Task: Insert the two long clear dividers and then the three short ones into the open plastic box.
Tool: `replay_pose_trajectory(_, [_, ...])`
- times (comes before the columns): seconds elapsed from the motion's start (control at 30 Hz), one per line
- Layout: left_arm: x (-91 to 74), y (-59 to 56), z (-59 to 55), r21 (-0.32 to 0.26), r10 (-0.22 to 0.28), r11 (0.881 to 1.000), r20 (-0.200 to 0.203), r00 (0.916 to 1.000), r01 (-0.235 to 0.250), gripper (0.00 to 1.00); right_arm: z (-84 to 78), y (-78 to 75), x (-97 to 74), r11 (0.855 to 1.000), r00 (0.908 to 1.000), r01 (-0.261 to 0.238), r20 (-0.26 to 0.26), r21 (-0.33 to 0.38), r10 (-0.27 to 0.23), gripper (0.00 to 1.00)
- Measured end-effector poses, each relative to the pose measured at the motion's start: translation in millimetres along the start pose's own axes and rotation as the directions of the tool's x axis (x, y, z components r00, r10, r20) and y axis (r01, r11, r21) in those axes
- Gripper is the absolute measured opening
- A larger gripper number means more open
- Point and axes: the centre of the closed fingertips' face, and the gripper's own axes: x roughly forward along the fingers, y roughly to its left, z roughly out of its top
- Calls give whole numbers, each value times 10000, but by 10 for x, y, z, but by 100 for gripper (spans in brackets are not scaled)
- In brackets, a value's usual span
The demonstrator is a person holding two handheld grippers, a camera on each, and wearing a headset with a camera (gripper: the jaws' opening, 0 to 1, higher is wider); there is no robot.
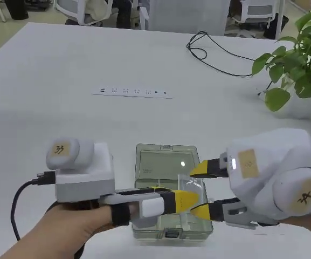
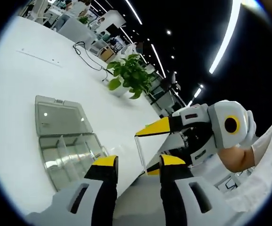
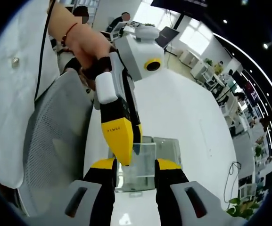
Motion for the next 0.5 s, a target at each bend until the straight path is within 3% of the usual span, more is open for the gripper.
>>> replay_pose_trajectory(0.33, [7,0,-21,-140,-80,9999,-43,10000,80,12,21,13,12,9997,9999,-36,-108,-241,33,33])
replay_pose_trajectory(0.5, [4,10,-40,-270,-97,9996,-82,9999,95,9,17,22,9,9995,9999,-67,-162,-319,62,33])
